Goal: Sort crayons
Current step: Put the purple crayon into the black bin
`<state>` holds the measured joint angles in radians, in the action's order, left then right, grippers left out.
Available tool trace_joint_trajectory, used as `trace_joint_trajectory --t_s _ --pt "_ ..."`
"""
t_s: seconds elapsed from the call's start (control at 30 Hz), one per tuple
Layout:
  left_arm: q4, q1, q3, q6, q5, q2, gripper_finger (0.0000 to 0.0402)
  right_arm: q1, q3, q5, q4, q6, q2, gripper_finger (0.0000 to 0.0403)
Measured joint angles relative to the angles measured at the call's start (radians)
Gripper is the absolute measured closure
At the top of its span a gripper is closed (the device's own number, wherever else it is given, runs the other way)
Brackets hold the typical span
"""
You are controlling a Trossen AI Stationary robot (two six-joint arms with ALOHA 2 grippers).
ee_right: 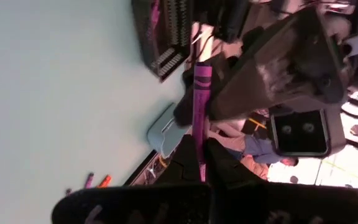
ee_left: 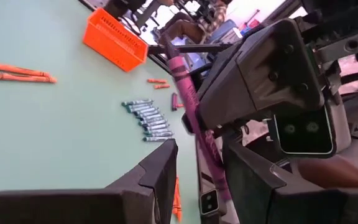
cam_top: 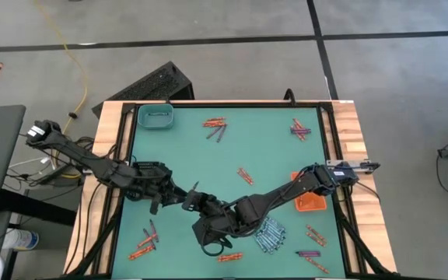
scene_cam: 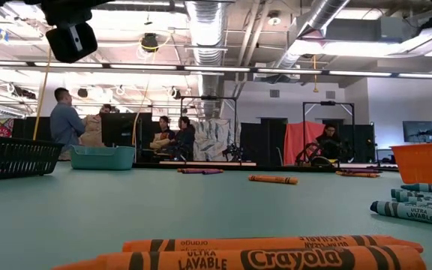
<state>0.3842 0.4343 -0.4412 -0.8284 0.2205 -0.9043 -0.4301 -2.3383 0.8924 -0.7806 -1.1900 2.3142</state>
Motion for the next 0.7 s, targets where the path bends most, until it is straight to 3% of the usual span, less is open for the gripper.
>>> trace_joint_trajectory --t_s 0.33,0.7 --pt "0.023 -0.002 -0.001 -0.005 -0.008 -0.039 0.0291 0.005 0.056 0.000 0.037 -0.047 0.000 0.0403" --pt "-0.020 -0.003 -0.001 0.031 0.000 -0.046 0.0393 0.016 0.087 0.027 0.042 -0.059 -0.002 0.0403"
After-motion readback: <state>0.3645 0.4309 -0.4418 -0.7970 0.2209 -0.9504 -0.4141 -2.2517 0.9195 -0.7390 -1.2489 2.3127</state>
